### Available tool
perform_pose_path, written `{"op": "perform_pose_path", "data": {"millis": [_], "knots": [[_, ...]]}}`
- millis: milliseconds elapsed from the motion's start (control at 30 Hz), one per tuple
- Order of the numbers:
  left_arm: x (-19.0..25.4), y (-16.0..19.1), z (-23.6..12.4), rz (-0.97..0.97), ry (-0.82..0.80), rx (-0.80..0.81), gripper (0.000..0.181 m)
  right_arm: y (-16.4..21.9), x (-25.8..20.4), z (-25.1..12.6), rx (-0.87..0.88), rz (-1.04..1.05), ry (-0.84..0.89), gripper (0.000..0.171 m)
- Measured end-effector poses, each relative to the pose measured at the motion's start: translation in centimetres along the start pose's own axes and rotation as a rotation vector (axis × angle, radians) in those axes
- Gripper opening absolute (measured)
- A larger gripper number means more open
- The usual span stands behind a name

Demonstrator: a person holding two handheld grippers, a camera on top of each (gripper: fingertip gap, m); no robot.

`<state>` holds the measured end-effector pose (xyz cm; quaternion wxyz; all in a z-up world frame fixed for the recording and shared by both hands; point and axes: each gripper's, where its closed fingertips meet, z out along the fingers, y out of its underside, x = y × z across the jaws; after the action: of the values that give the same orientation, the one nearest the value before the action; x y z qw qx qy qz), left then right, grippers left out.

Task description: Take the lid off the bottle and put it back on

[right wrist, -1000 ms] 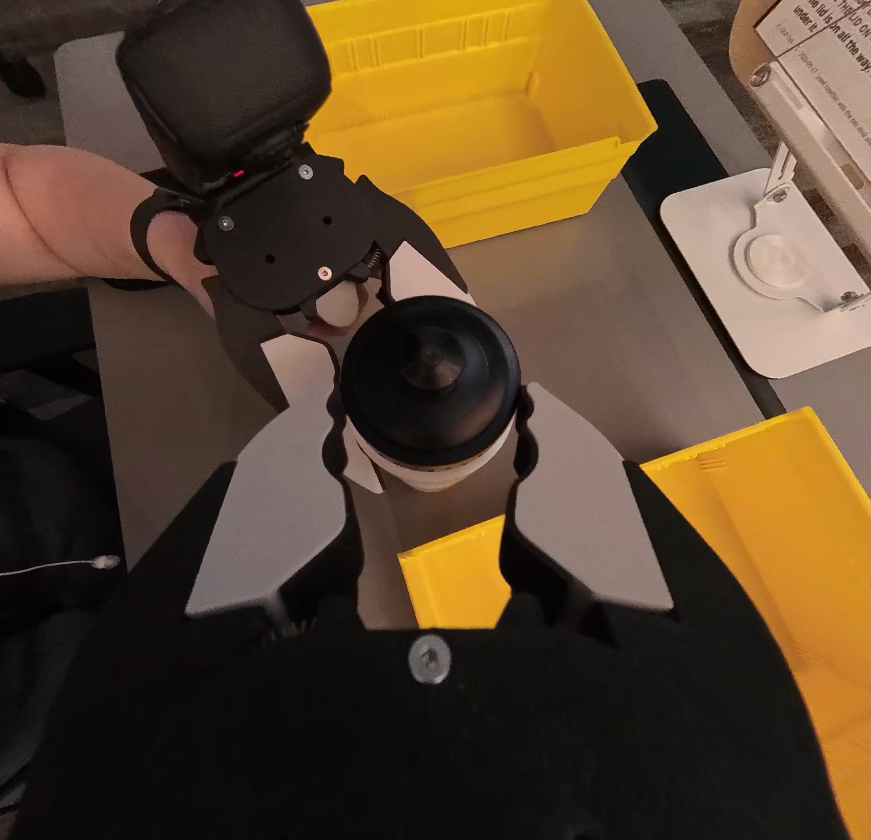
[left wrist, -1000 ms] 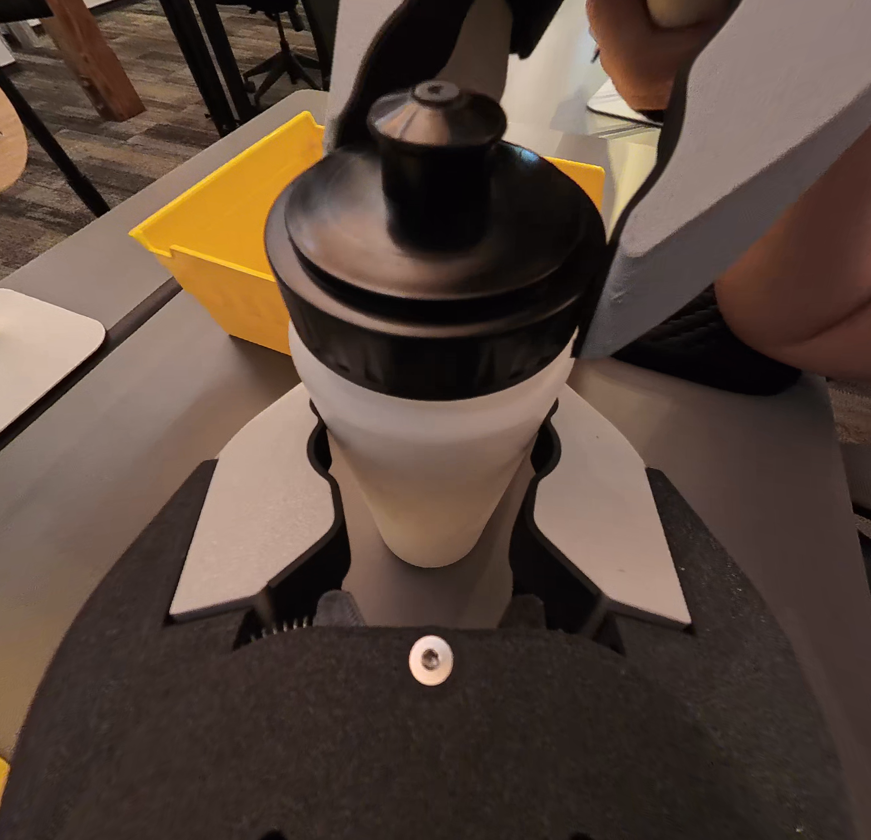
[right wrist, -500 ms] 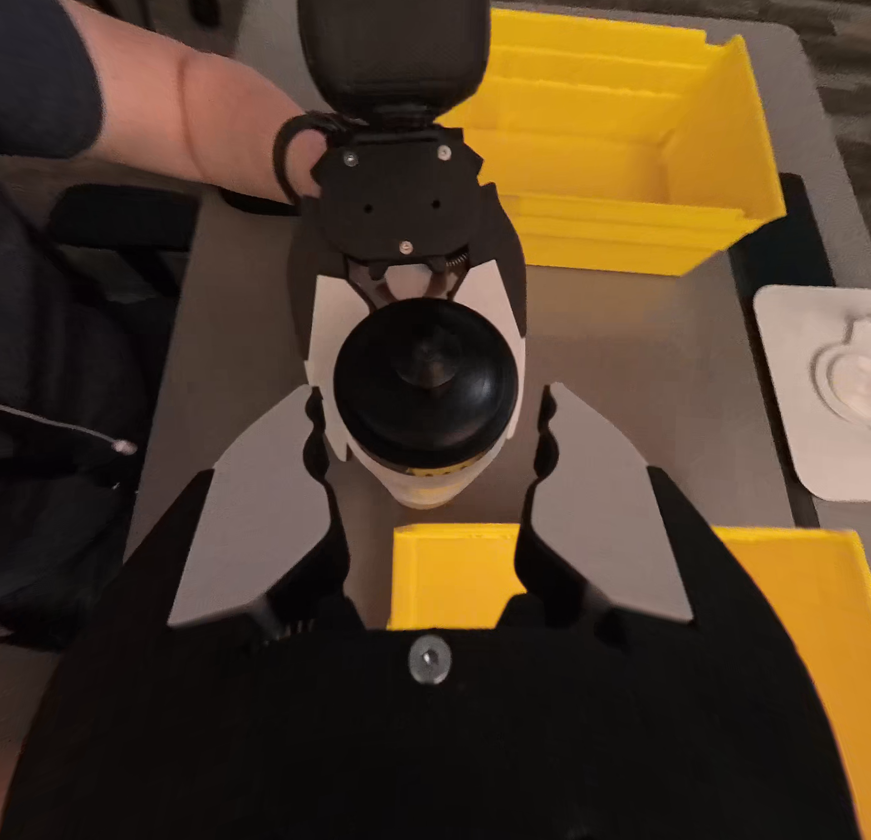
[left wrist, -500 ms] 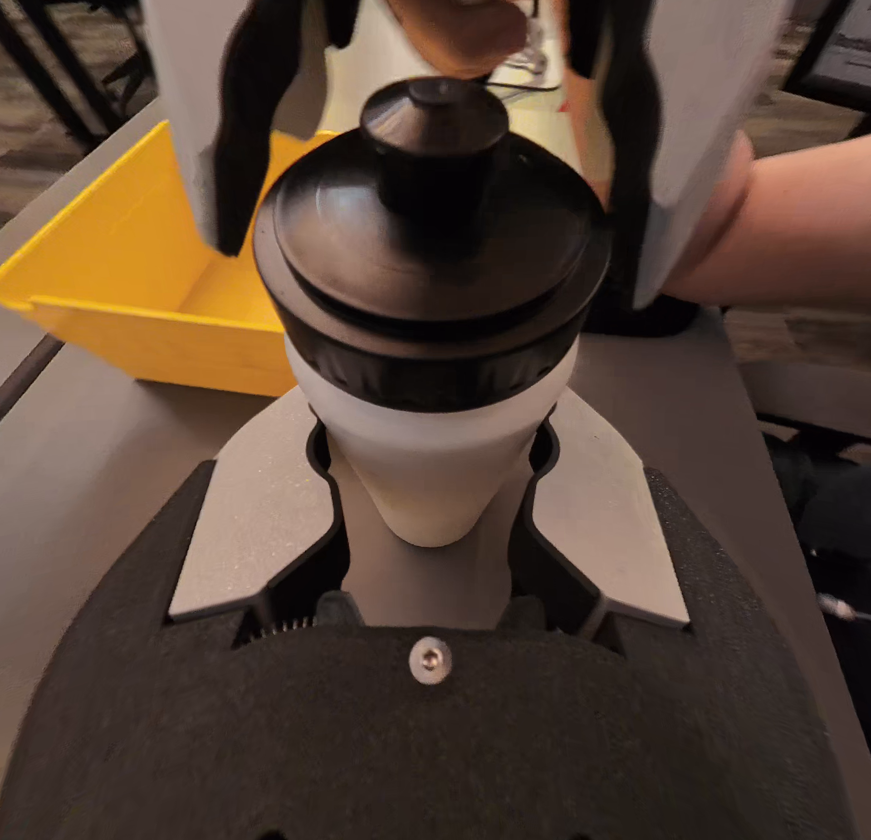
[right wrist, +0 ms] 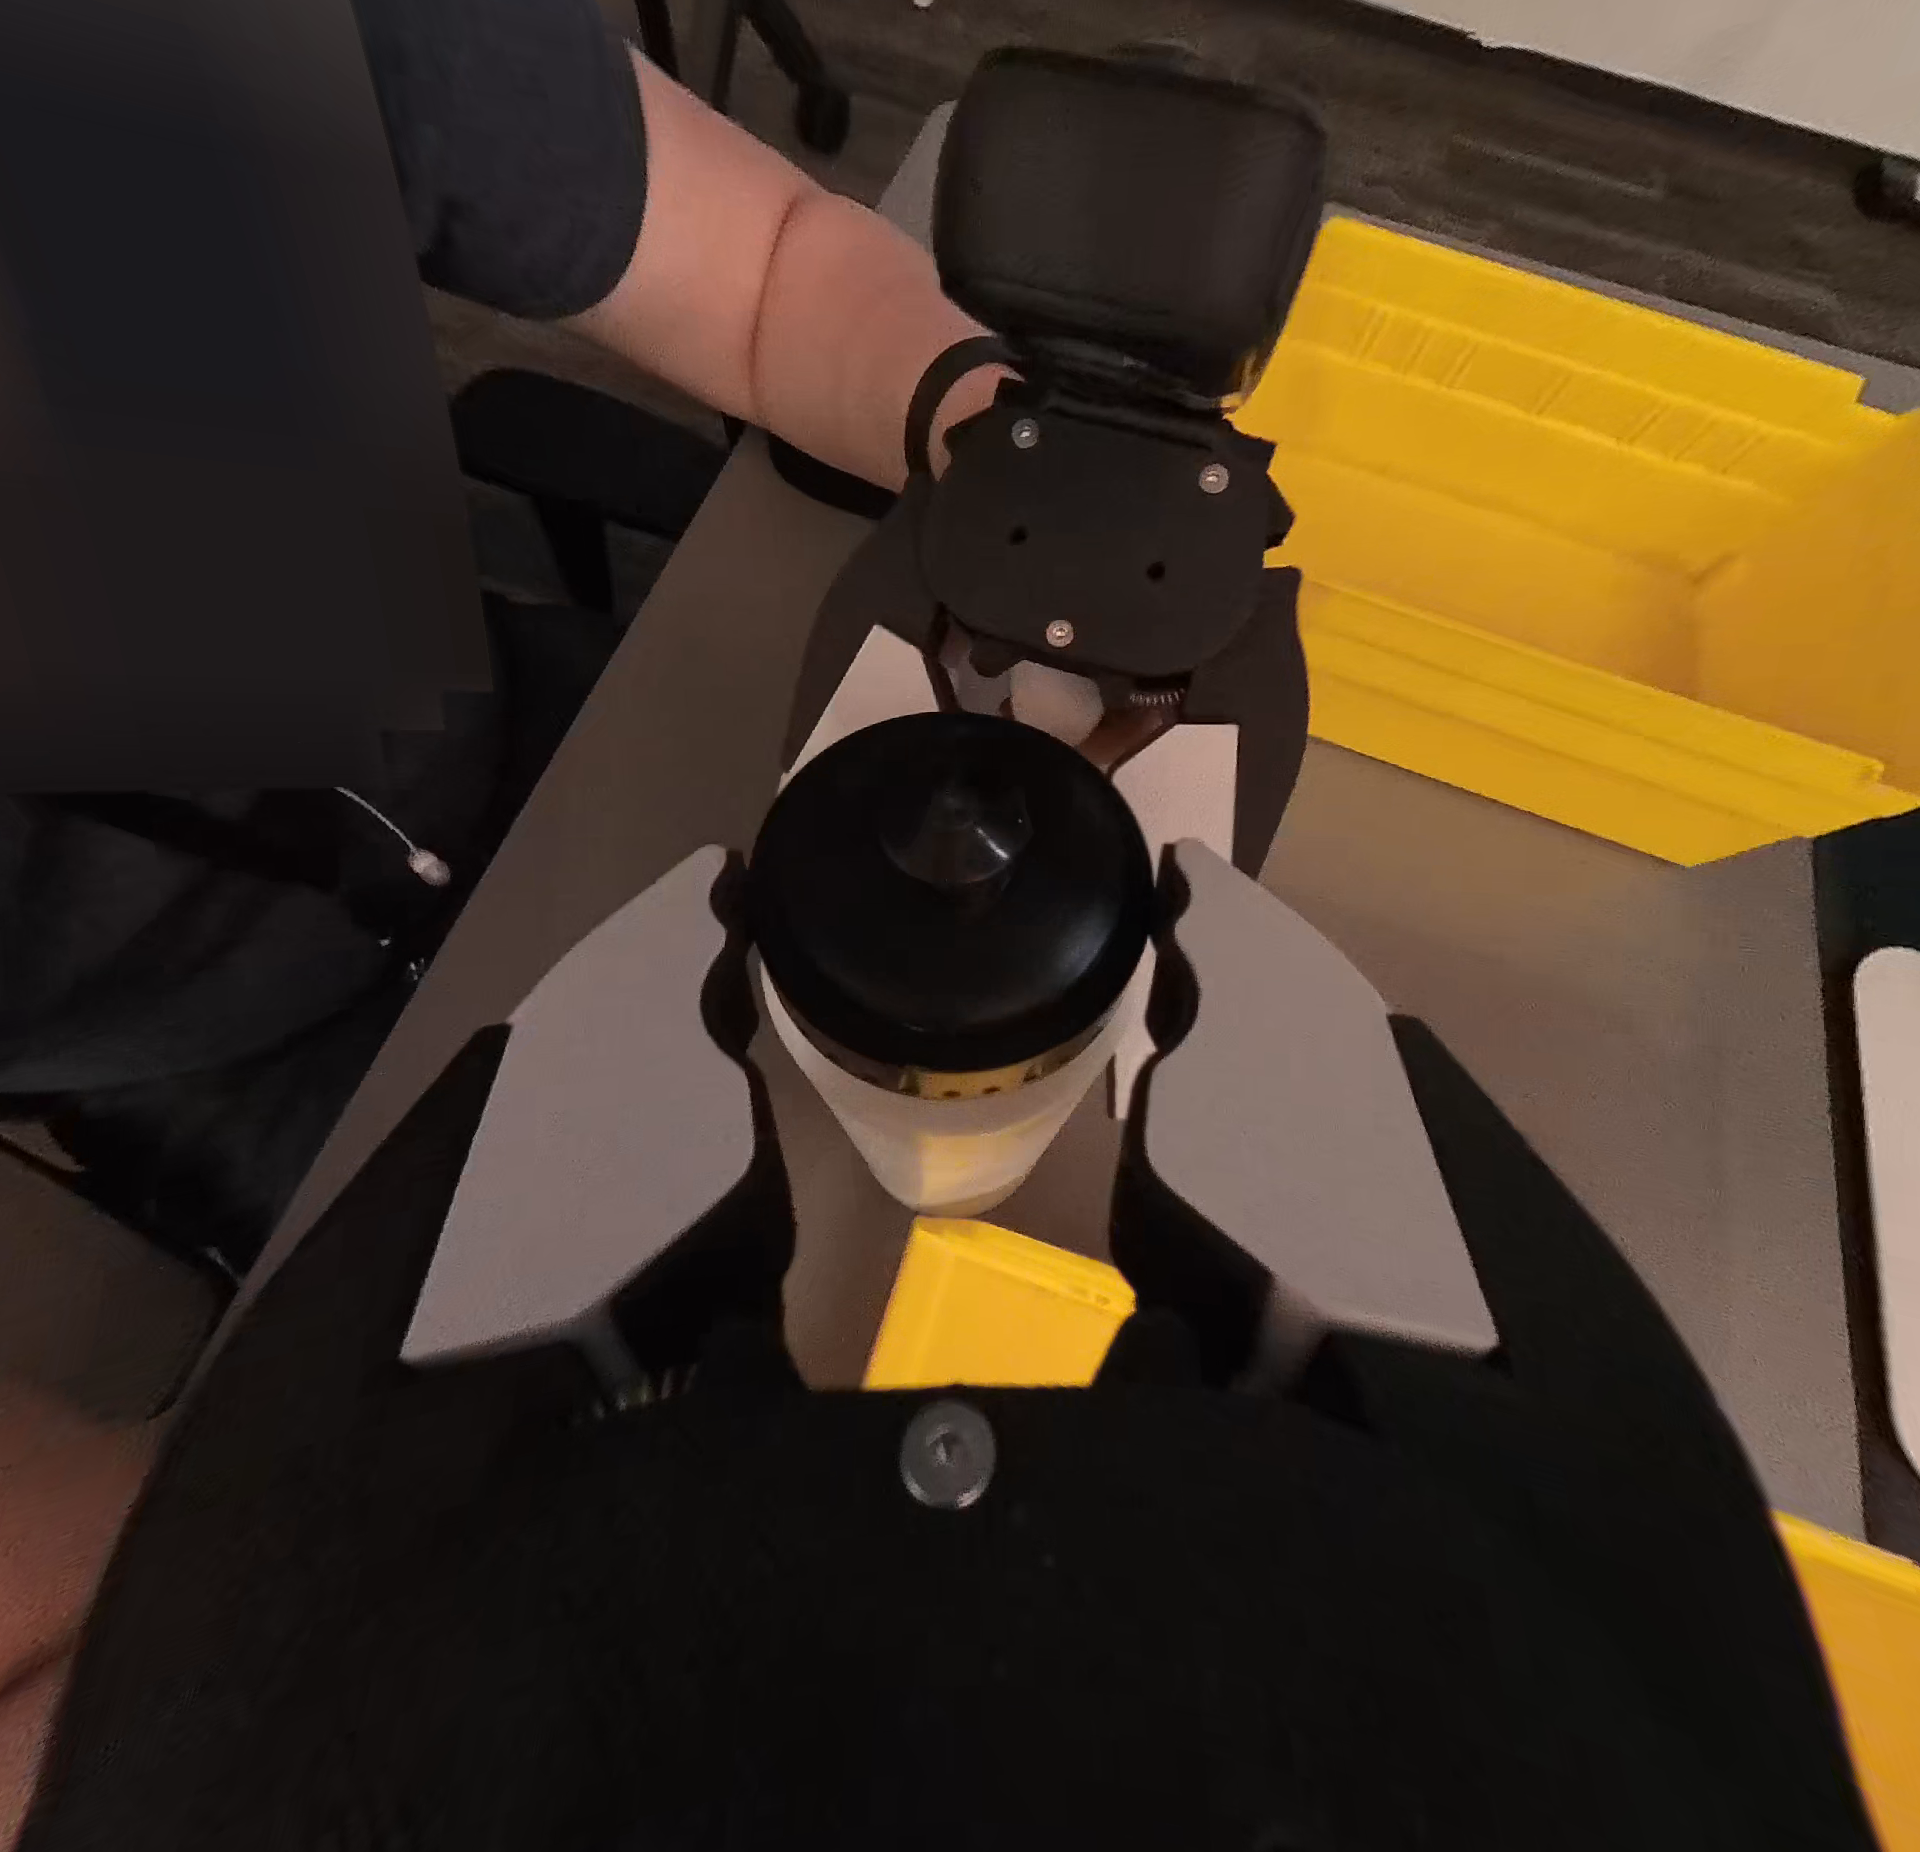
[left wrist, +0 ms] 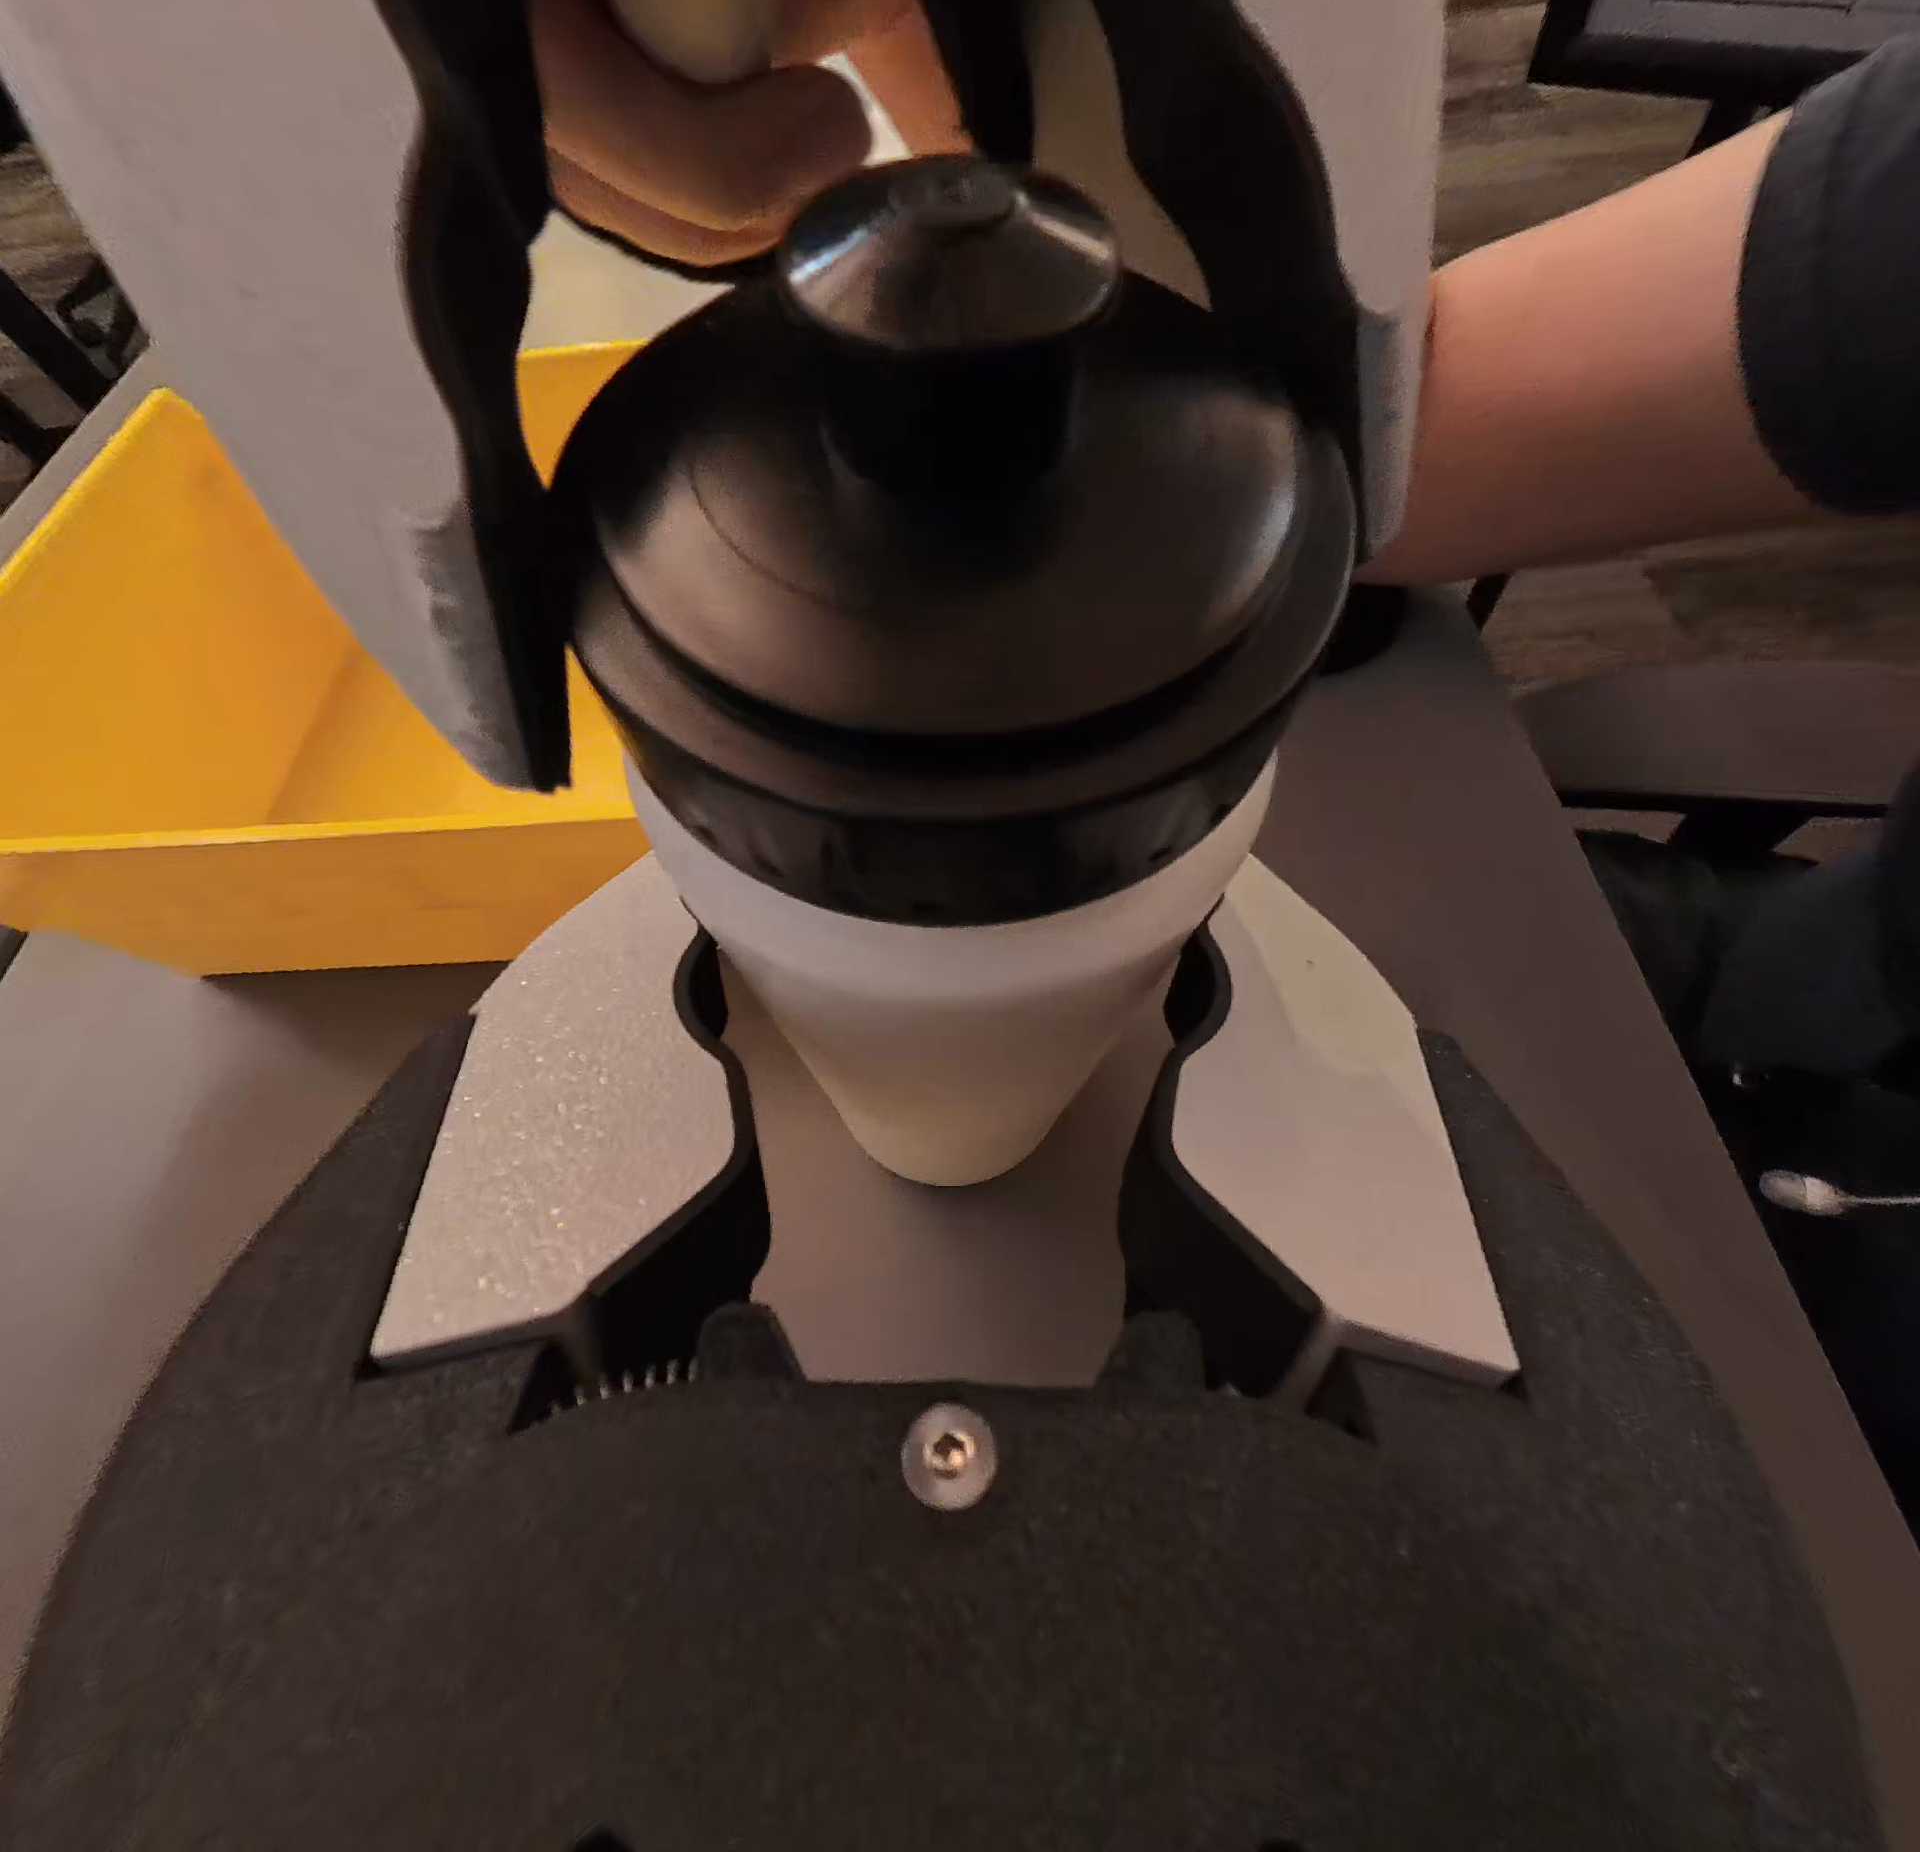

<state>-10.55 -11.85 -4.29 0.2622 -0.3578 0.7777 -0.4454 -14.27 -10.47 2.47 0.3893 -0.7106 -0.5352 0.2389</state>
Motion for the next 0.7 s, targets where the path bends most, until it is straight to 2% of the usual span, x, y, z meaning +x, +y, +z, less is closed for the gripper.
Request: {"op": "perform_pose_path", "data": {"millis": [33,100,200,333,367,500,700], "knots": [[-0.5,0.1,-0.1,-0.022,-0.016,0.003,0.084,0.0,0.6,0.0,-0.001,0.044,0.024,0.076],[-1.7,0.4,-0.4,-0.061,-0.062,-0.005,0.084,0.1,2.3,-0.3,-0.011,0.122,0.125,0.088],[-3.0,0.7,-0.8,-0.095,-0.114,-0.012,0.084,0.5,3.8,-1.0,-0.038,0.179,0.229,0.087],[-3.3,0.8,-0.9,-0.124,-0.127,-0.013,0.084,0.8,4.2,-1.0,-0.048,0.247,0.234,0.077],[-3.3,0.9,-0.9,-0.129,-0.127,-0.013,0.084,0.8,3.9,-0.8,-0.048,0.262,0.211,0.070],[-2.6,0.7,-0.9,-0.079,-0.087,-0.014,0.084,0.6,3.1,-0.8,-0.055,0.198,0.171,0.070],[0.5,0.3,-0.8,0.022,0.058,-0.021,0.084,0.1,0.0,-0.8,0.037,0.013,-0.047,0.070]]}}
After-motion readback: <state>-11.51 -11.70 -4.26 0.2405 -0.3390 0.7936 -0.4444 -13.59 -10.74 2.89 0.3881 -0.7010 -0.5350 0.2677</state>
